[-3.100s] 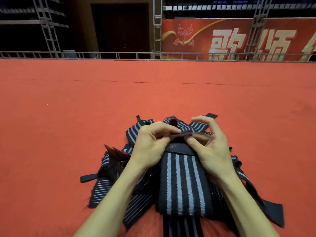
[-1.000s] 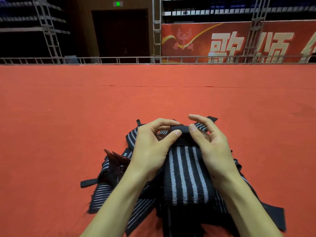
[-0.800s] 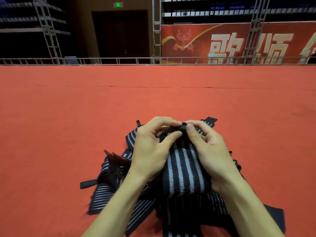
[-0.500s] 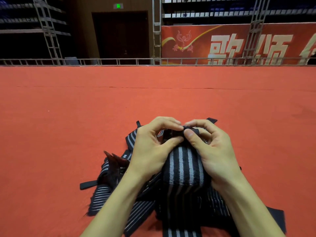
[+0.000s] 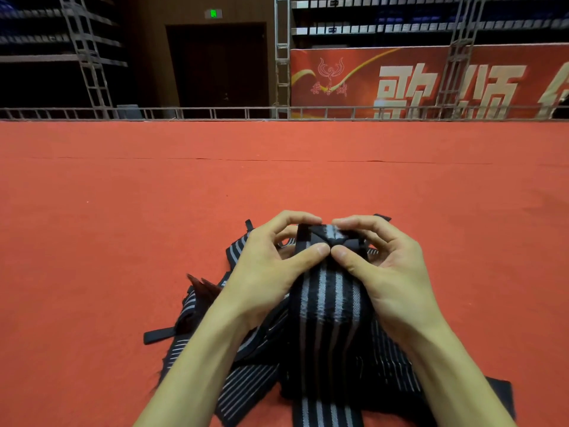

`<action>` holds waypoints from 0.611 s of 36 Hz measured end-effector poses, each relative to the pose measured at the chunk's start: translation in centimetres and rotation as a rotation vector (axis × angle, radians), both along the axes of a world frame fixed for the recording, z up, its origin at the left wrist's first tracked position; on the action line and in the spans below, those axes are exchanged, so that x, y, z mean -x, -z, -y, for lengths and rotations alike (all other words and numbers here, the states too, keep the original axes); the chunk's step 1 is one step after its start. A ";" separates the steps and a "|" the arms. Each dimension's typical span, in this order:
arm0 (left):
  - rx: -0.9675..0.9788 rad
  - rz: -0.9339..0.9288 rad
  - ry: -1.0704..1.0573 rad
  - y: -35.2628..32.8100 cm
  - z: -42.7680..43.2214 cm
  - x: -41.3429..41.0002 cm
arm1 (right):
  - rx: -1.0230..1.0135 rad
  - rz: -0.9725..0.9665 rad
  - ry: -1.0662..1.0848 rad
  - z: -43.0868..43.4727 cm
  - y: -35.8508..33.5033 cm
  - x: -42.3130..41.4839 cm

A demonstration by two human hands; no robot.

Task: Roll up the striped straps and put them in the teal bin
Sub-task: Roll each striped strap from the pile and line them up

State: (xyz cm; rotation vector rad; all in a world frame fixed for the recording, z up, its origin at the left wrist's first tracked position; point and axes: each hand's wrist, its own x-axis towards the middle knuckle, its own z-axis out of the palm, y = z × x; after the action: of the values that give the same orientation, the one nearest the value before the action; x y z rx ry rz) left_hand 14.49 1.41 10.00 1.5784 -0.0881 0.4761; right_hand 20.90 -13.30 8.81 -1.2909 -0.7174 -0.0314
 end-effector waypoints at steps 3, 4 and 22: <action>0.023 0.039 -0.012 0.1 0.1 0.0 | -0.062 -0.110 -0.066 0.0 0.0 -0.1; 0.018 0.050 -0.016 0.1 0.1 0.0 | -0.058 -0.134 -0.094 0.1 -0.1 -0.1; -0.162 0.072 -0.056 0.3 0.4 -0.3 | 0.084 -0.021 0.059 -0.1 -0.1 -0.1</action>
State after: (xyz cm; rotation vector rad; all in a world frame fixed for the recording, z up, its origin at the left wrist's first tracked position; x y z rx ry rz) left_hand 14.83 0.96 9.74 1.7256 -0.1402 0.5812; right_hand 20.98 -13.15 8.91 -1.3913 -0.6679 -0.0356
